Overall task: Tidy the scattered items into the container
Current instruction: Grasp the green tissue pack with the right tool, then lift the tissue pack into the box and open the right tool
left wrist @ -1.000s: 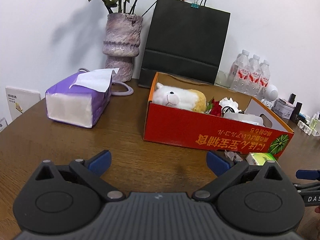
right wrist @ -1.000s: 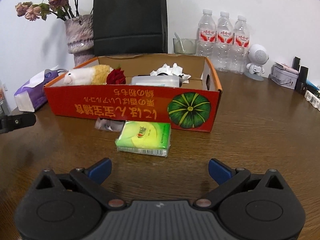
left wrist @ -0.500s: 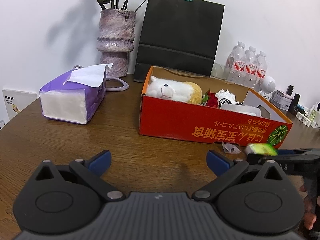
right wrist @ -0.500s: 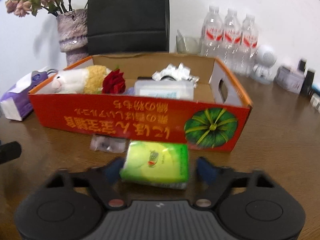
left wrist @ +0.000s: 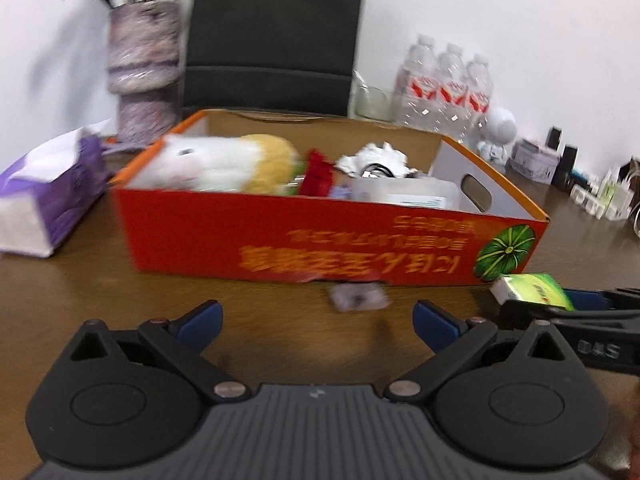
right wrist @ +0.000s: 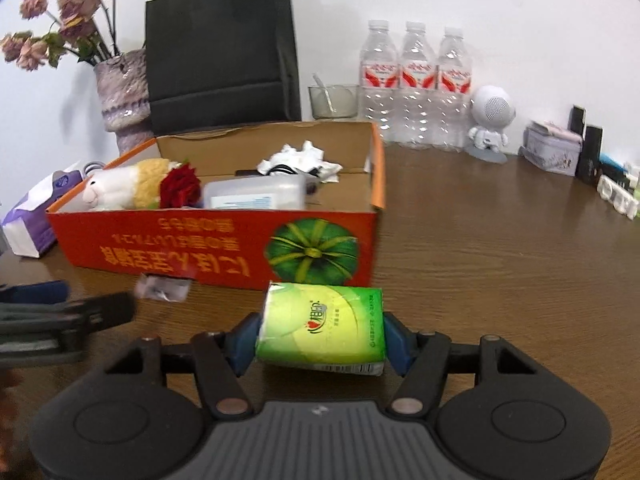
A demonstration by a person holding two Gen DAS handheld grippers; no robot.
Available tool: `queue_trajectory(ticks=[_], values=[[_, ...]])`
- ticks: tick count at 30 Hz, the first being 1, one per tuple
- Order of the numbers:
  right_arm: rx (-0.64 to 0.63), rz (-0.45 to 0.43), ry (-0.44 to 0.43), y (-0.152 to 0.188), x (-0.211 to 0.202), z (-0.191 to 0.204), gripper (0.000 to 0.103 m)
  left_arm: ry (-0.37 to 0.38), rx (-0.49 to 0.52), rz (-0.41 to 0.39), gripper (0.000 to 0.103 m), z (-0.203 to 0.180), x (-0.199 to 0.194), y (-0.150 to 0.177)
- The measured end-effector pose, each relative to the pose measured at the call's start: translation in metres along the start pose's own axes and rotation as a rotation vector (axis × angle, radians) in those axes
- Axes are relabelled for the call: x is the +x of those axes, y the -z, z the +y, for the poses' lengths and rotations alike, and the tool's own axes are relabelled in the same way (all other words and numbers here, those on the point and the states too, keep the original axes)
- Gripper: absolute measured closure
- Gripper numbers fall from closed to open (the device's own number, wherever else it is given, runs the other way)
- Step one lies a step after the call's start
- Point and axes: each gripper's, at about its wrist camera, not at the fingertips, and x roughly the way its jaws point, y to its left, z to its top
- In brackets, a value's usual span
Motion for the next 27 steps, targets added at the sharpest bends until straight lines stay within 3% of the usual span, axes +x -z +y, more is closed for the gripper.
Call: queue_trajectory(ticks=[3, 5, 7, 12, 18, 27], values=[[0.026, -0.005, 0.001, -0.001, -0.003, -0.017, 0.040, -0.060, 0.031, 0.004, 0.000, -0.022, 0.014, -0.003], [0.033, -0.006, 0.004, -0.001, -0.004, -0.025, 0.040, -0.093, 0.001, 0.006, 0.007, -0.026, 0.021, -0.005], [0.041, -0.002, 0.010, -0.001, -0.002, -0.032, 0.040, -0.118, -0.026, 0.024, 0.021, -0.026, 0.027, -0.007], [0.063, 0.006, 0.016, -0.001, 0.001, -0.039, 0.040, -0.127, -0.022, 0.028, 0.075, -0.025, 0.028, -0.008], [0.035, -0.014, 0.018, -0.001, -0.005, -0.032, 0.040, -0.076, -0.016, 0.005, 0.084, -0.025, 0.017, -0.002], [0.008, -0.012, 0.028, 0.002, -0.004, -0.027, 0.040, -0.020, -0.012, -0.035, 0.086, -0.016, 0.000, 0.005]])
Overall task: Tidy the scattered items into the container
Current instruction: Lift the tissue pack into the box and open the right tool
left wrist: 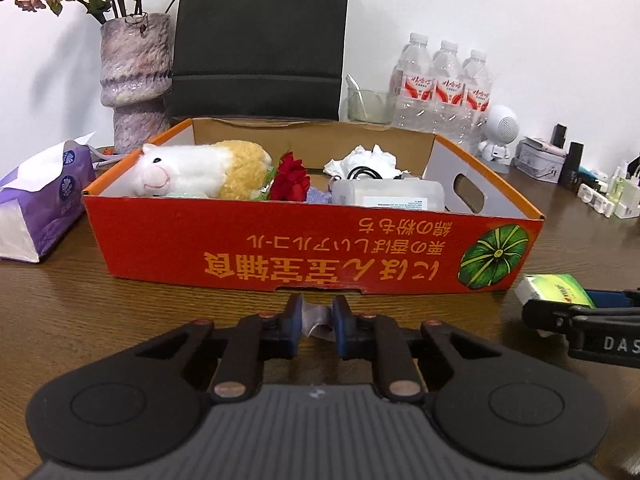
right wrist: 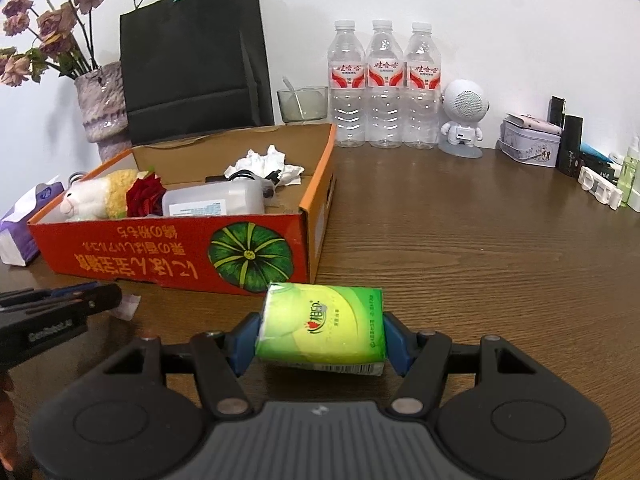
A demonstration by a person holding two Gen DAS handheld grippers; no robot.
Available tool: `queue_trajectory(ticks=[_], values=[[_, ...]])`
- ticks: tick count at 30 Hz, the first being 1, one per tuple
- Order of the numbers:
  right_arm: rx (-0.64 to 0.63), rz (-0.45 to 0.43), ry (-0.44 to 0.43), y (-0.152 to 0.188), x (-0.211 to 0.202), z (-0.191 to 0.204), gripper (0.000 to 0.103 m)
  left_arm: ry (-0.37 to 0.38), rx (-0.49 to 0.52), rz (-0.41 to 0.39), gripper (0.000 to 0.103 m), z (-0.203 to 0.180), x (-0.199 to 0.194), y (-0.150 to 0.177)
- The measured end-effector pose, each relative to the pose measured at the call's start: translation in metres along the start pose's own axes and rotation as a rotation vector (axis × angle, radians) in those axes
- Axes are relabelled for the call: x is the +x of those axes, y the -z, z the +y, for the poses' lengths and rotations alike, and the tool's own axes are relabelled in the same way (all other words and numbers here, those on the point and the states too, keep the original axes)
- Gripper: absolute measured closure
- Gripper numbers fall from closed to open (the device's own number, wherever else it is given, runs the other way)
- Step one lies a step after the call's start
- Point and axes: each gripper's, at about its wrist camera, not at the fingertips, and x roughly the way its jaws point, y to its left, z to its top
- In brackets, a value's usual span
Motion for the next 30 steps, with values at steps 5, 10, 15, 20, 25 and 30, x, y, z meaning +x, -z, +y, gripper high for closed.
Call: queue_trajectory(ticks=[5, 10, 15, 20, 25, 30], values=[[-0.033, -0.008, -0.002, 0.003, -0.005, 0.007, 0.040, 0.039, -0.023, -0.030, 0.086, 0.022, -0.022, 0.005], [-0.083, -0.011, -0.064, 0.003, -0.020, 0.023, 0.040, 0.048, -0.058, -0.057, 0.086, 0.051, -0.047, 0.006], [-0.119, -0.081, -0.121, -0.012, -0.049, 0.043, 0.040, 0.067, -0.057, -0.122, 0.086, 0.068, -0.070, -0.009], [-0.132, -0.114, -0.135, -0.035, -0.054, 0.059, 0.040, 0.097, -0.050, -0.188, 0.086, 0.067, -0.075, -0.039], [-0.116, -0.141, -0.122, -0.069, -0.040, 0.072, 0.040, 0.118, -0.052, -0.261, 0.086, 0.059, -0.070, -0.068], [-0.058, -0.140, -0.093, -0.096, -0.007, 0.076, 0.040, 0.108, -0.054, -0.291, 0.086, 0.054, -0.052, -0.088]])
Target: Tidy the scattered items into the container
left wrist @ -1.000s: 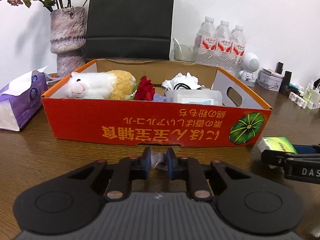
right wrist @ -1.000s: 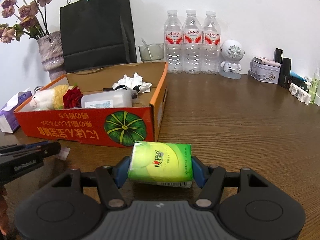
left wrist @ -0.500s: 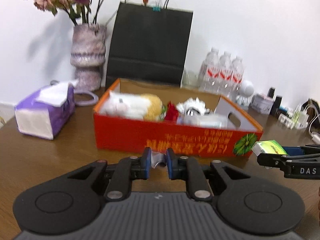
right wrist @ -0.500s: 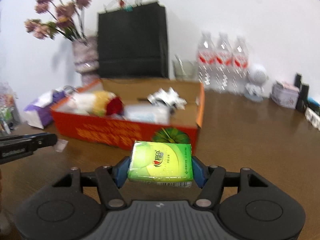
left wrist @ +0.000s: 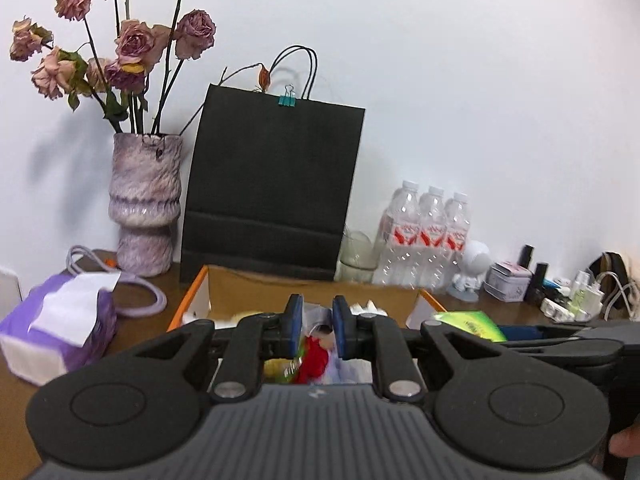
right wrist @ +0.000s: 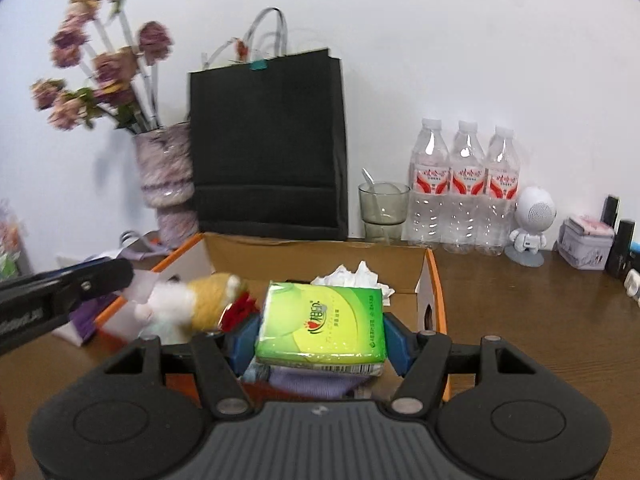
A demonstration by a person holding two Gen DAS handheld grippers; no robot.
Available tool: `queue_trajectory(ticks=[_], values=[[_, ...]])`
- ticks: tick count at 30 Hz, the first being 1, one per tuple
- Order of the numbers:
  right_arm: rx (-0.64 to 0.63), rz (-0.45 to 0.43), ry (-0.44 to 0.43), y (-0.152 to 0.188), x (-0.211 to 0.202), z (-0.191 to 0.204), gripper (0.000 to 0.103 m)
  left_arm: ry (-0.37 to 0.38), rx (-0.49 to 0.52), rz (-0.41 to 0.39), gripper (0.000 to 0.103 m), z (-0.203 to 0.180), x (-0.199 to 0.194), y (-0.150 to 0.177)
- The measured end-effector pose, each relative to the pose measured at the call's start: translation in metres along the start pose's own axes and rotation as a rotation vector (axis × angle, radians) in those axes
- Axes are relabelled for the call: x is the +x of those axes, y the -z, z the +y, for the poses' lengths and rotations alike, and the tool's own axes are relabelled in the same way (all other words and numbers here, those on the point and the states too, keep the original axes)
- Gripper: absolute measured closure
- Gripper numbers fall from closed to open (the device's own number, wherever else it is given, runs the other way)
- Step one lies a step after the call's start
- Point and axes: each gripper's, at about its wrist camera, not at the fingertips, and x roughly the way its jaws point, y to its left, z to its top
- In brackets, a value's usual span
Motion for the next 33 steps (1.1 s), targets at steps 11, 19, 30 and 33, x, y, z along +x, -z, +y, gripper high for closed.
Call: queue_trajectory(ticks=[11, 19, 30, 33], values=[[-0.005, 0.058, 0.028, -0.015, 0.066, 0.002, 0.040, -0.052, 0.016, 0.075, 0.086, 0.008, 0.084, 0.005], [-0.013, 0.120, 0.046, -0.012, 0.088, -0.002, 0.027, -0.085, 0.035, 0.153, 0.040, 0.015, 0.103, 0.011], [0.066, 0.117, 0.029, -0.022, 0.072, -0.020, 0.000, -0.168, -0.034, 0.147, 0.000, 0.030, 0.087, -0.004], [0.061, 0.109, 0.032, -0.024, 0.067, -0.017, 0.000, -0.168, -0.019, 0.133, 0.000, 0.026, 0.081, -0.008]])
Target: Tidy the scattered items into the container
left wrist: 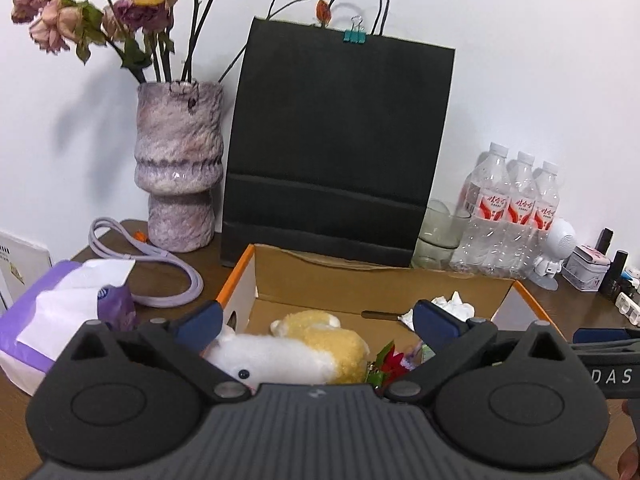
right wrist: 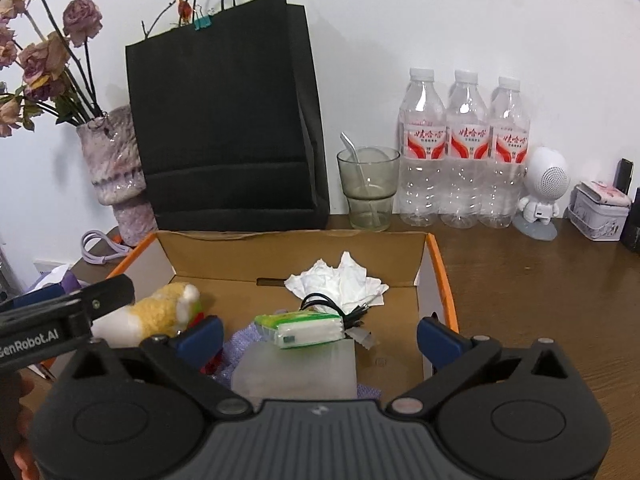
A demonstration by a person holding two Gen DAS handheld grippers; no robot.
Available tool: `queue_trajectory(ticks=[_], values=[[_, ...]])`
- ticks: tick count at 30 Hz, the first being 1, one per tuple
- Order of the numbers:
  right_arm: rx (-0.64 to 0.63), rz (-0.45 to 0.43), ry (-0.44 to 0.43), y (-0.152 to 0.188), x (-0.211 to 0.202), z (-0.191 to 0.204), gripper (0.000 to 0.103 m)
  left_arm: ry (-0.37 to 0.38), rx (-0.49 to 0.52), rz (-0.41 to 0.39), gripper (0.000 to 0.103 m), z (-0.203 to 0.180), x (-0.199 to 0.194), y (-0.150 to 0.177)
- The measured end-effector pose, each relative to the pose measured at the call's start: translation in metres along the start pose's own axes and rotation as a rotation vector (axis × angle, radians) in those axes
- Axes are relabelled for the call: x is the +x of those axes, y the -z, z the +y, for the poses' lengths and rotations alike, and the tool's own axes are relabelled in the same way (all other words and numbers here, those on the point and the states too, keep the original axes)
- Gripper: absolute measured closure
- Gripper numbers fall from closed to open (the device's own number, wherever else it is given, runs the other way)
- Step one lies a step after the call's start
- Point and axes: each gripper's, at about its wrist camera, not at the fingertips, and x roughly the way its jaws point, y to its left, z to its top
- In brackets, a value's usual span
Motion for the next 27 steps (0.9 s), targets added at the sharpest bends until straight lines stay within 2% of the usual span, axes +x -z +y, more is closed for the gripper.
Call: queue_trajectory(ticks=[6, 13, 19, 24, 27], values=[[-0.005, -0.012, 0.016, 0.000, -0.017, 0.004, 0.000, 0.028, 0.002, -0.035, 0.000, -0.003, -0.021, -0.003], [-0.019, -0.029, 0.022, 0.023, -0.049, 0.006, 0.000, 0.046, 0.039, -0.059, 0.000, -0.001, -0.058, 0.011], [-0.041, -0.071, 0.036, 0.053, -0.078, 0.012, 0.000, 0.055, 0.048, -0.054, 0.000, -0.001, -0.091, 0.037], [-0.050, -0.131, 0.043, 0.093, -0.095, 0.017, 0.000, 0.068, 0.066, -0.058, 0.000, 0.003, -0.111, 0.072], [-0.057, -0.137, 0.049, 0.117, -0.095, 0.018, 0.000, 0.059, 0.072, -0.053, 0.000, 0.006, -0.119, 0.094]])
